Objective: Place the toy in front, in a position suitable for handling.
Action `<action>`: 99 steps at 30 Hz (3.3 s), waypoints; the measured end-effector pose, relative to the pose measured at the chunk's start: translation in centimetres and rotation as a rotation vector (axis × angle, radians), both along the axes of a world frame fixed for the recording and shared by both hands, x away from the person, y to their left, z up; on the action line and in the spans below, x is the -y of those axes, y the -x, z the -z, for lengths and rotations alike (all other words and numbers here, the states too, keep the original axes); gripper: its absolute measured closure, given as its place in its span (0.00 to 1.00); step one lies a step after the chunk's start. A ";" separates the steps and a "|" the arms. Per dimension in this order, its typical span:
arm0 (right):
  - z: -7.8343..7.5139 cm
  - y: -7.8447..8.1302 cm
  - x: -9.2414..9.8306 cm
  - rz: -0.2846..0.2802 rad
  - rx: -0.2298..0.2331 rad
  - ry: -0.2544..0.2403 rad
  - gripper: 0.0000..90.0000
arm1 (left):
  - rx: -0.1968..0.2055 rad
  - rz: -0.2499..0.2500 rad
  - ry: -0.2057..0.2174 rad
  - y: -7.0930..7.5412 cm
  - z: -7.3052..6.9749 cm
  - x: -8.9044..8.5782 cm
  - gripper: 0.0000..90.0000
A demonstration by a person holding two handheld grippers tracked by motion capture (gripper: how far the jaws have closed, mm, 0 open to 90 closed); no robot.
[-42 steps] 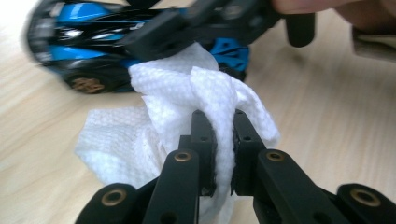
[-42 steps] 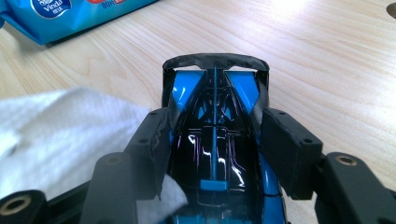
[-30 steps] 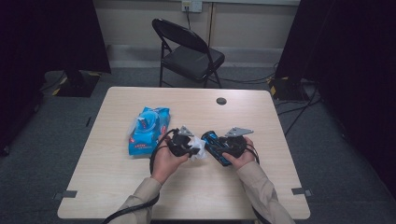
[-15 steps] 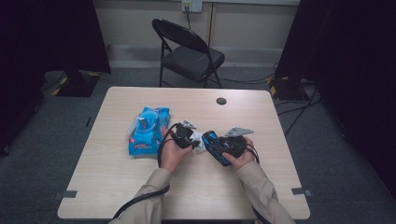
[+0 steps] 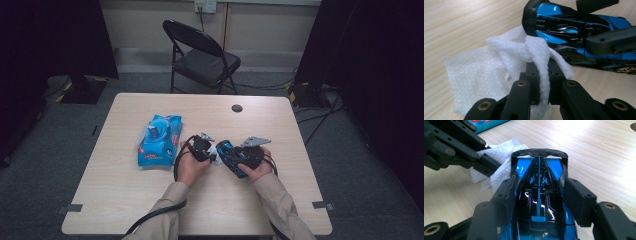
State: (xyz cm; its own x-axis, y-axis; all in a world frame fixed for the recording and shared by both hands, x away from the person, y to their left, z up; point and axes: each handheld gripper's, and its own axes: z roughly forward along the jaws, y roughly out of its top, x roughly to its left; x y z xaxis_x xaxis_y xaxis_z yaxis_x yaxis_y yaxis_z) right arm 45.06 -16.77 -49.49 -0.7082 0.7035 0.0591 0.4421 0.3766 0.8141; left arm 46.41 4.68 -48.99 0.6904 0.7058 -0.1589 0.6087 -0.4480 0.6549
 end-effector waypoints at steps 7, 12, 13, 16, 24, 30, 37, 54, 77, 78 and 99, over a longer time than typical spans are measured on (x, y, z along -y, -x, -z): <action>0.0 0.0 0.0 0.000 0.002 -0.002 0.48 | -0.001 0.033 -0.006 0.6 0.0 0.6 0.92; 0.0 0.0 0.0 0.000 0.003 -0.003 0.48 | 0.002 0.054 0.002 1.2 0.0 1.0 0.92; 0.0 0.0 0.0 0.000 0.003 -0.003 0.48 | -0.002 0.060 0.006 1.3 0.0 1.1 0.92; 0.0 0.0 0.0 0.001 0.003 -0.003 0.48 | 0.001 0.079 -0.002 1.6 0.0 1.6 0.92; 0.1 0.0 0.0 0.001 0.004 -0.004 0.48 | -0.006 0.120 0.014 2.6 0.0 2.6 0.92; 0.1 0.0 0.0 0.003 0.005 -0.004 0.48 | 0.000 0.147 0.022 3.4 0.1 3.4 0.92; 0.0 0.0 0.0 0.004 0.001 -0.004 0.48 | 0.003 0.159 0.039 4.0 0.2 3.6 0.92; 0.1 0.0 0.0 0.005 0.004 -0.006 0.48 | -0.008 0.216 0.057 5.8 0.3 5.3 0.92; 0.2 0.0 0.0 0.005 0.008 -0.013 0.48 | 0.003 0.276 0.060 6.7 -1.3 4.2 0.92; 0.2 0.0 0.0 0.005 0.008 -0.014 0.48 | 0.002 0.266 0.063 6.6 -1.5 3.7 0.92; 0.2 0.0 0.0 0.008 0.008 -0.017 0.48 | 0.056 0.092 0.057 1.9 -3.7 -2.5 0.92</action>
State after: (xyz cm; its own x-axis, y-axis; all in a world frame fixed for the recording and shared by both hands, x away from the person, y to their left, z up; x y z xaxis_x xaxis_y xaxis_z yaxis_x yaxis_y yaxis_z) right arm 45.04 -16.80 -49.66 -0.7033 0.7079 0.0657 0.4383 0.3590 0.8240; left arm 44.47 7.15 -45.25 0.7606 0.6303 -0.1557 0.5283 -0.4614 0.7128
